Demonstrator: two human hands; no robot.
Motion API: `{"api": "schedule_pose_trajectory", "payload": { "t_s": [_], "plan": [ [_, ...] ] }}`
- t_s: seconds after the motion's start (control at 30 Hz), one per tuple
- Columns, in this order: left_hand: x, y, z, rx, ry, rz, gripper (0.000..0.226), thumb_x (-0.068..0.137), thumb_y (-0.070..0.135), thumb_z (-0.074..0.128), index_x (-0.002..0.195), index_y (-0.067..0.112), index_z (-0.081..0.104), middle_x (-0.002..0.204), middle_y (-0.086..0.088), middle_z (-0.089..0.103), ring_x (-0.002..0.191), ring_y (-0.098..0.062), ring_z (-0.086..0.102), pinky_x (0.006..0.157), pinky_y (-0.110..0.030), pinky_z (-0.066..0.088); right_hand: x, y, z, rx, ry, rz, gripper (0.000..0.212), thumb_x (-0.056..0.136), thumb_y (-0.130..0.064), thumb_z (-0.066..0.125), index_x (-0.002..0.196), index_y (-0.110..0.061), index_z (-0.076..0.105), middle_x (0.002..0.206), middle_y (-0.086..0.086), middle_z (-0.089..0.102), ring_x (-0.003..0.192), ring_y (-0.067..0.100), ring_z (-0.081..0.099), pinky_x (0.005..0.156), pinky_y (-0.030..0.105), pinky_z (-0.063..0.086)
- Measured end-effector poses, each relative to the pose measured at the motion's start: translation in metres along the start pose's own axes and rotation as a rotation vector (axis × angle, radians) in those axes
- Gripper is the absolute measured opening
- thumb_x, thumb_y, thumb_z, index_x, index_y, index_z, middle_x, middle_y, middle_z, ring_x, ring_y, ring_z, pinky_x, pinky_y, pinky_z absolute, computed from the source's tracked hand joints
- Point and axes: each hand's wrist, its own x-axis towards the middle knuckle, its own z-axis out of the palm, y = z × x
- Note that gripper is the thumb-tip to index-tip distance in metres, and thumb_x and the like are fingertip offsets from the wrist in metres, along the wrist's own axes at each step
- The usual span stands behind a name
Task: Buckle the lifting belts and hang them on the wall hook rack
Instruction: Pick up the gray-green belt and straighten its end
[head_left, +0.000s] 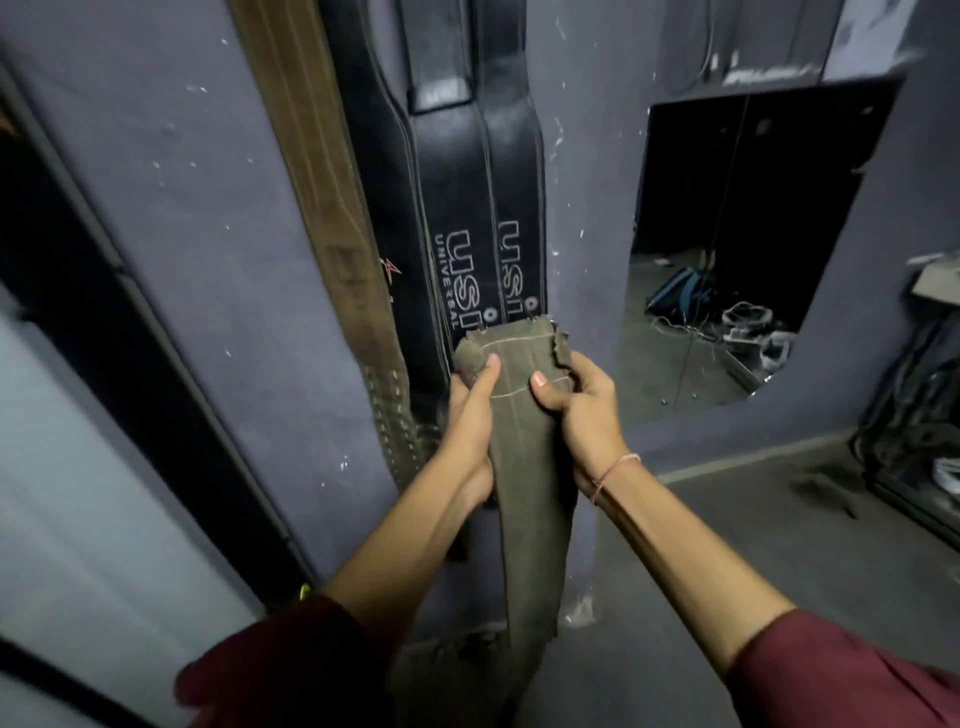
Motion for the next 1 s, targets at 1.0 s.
{"api": "schedule_pose_trajectory", "payload": {
  "t_s": [1.0],
  "plan": [
    [0.019, 0.161, -0.022, 0.103, -0.170, 0.447, 0.044, 0.100, 0.031, 0.053, 0.128, -0.003, 0.054, 0.118, -0.023, 0.067, 0.111, -0.037, 0.064, 0.103, -0.053, 0.048, -0.021, -0.029, 0.094, 0.008, -0.006, -0.205, 0.023, 0.087, 0.006, 0.064, 0.110, 0.003, 0.068, 0.101, 0.011, 0.076, 0.093, 0.024, 0.073, 0.080, 0.033, 0.061]
  ]
}}
